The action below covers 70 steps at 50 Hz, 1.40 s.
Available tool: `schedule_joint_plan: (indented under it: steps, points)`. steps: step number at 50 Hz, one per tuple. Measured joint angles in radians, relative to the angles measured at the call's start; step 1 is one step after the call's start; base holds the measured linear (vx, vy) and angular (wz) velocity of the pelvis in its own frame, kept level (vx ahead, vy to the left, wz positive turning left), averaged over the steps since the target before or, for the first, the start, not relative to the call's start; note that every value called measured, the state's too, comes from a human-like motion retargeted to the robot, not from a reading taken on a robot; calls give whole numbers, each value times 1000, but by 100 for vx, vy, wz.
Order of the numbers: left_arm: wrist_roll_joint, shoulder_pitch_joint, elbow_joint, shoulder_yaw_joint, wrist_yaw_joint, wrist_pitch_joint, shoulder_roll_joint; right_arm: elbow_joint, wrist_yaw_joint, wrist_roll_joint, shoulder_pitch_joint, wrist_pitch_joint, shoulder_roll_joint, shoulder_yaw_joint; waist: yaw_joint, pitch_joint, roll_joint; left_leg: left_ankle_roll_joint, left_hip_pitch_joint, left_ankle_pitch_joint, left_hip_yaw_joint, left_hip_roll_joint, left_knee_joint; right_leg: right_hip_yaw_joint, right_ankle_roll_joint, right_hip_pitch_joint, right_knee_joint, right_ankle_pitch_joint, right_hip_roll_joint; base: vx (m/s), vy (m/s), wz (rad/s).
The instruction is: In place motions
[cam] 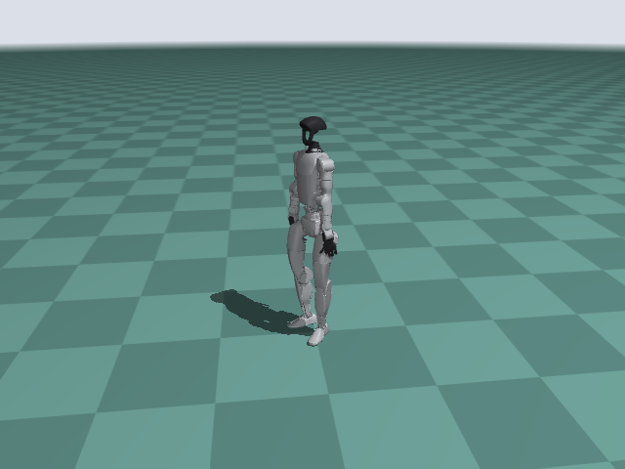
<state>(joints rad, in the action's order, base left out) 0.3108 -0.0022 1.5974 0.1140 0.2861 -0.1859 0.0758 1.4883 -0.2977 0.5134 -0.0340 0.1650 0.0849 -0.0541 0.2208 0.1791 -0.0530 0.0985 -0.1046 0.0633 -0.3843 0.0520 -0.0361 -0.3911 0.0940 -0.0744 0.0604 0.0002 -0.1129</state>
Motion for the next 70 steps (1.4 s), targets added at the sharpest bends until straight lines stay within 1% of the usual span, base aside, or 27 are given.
schedule_joint_plan:
  steps: [14, 27, 35, 42, 50, 63, 70]
  points:
    - [9, -1, 1, 1, 4, -1, 2, -3, -6, -1, 3, -1, 3, 2, -6, 2, 0, 0, 9, 2, -6, 0, 5, 3, 0, 6, -1, -3, 3, 0, 0, 0]
    - [37, -15, -4, 11, 63, 1, 41, -19, -16, -10, -4, -2, 38, 37, -8, 2, -2, 2, 8, 3, -5, 2, 4, 2, 1, 8, -1, -5, 3, 0, 0, 0]
    - [23, -24, -7, 23, 52, -7, 61, -17, -12, -23, -12, 0, 55, 52, -8, 0, -2, 2, 4, 3, -5, 1, 3, 2, 1, 6, -1, -4, 2, 0, 0, 0]
    - [27, -25, -6, 14, 50, -6, 52, -15, -24, -17, -4, 2, 39, 45, -5, -3, -2, 1, 7, 5, -2, 2, 3, 0, 0, 6, -1, -4, 3, 0, 0, 0]
    - [34, -19, -18, -2, 4, -5, 45, -26, 38, 12, 6, -6, 27, 23, 0, -2, -4, 0, 8, 5, 2, 1, 6, -3, -1, 7, -3, -3, 4, 0, 0, 0]
    - [32, -13, -18, 1, -3, -9, 46, -26, 19, 27, -9, 12, 39, 24, 0, 0, -5, 0, 8, 7, 1, 1, 6, -2, -1, 6, -3, -2, 5, 0, 0, 0]
    - [28, -12, -18, 3, -7, -8, 41, -27, 40, 28, -5, 19, 35, 23, 0, 0, -2, -1, 8, 7, 4, 2, 6, -5, -1, 7, -4, -2, 4, 0, 0, 0]
